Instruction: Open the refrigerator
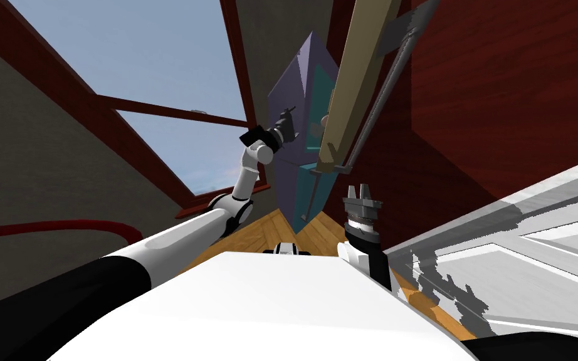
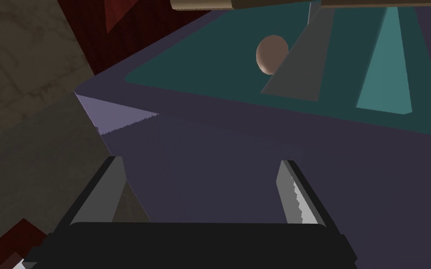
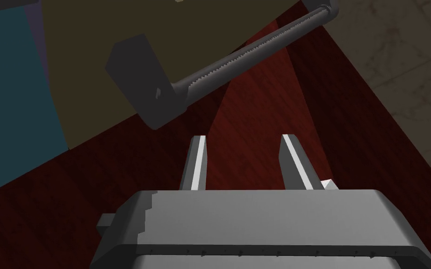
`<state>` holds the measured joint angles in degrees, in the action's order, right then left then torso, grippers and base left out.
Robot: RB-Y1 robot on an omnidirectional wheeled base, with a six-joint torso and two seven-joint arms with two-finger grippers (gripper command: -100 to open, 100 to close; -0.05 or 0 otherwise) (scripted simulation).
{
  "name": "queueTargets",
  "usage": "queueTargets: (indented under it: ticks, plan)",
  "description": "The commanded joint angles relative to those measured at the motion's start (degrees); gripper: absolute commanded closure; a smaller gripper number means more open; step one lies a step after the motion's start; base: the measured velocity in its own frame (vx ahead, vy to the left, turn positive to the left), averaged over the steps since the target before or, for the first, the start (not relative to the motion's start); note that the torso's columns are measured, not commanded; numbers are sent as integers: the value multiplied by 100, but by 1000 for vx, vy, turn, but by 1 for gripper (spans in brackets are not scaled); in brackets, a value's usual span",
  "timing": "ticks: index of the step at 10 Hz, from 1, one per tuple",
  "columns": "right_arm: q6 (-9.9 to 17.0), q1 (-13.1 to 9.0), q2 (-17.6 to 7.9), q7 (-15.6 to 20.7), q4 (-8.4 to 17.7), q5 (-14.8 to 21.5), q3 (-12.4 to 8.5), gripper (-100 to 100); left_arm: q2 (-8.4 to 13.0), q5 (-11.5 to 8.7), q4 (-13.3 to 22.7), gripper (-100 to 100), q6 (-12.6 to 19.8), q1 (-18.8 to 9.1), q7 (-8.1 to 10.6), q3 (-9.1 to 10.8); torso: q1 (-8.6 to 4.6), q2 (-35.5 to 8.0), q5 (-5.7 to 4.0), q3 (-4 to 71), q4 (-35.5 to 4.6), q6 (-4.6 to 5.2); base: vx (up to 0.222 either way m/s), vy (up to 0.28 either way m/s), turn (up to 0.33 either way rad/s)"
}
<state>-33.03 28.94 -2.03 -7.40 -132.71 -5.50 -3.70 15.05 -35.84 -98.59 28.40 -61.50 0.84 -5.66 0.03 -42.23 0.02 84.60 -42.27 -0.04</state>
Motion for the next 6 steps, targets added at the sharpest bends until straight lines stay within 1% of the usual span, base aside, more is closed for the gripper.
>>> queueTargets:
  ticks: [1, 2, 3, 4, 5, 6]
  plan:
    - [0, -1, 0, 0, 0, 0, 0, 0, 13, -72, 133, -100, 205, -378, 12, -32, -7, -2, -3, 0, 0, 5, 20, -31, -16]
    - [0, -1, 0, 0, 0, 0, 0, 0, 62, -233, 404, -100, 489, -606, 47, -75, 0, -11, -1, -6, -2, 5, 44, -53, 152]
    - [0, 0, 0, 0, 0, 0, 0, 0, 62, -233, 404, -100, 538, -785, 47, -75, -4, -4, -1, -3, -1, 0, 46, -58, 99]
    - [0, -1, 0, 0, 0, 0, 0, 0, 62, -233, 404, -100, 538, -862, 47, -75, -6, -4, -3, -2, 0, 5, 19, -27, -13]
    - [0, -1, 0, 0, 0, 0, 0, 0, 110, -389, 656, -100, 803, -1052, 83, -117, 3, -12, 0, -7, -2, 5, 38, -51, 131]
    - [0, 0, 0, 0, 0, 0, 0, 0, 110, -389, 680, -100, 866, -1227, 83, -117, -3, -4, -1, -3, -1, 1, 41, -63, 97]
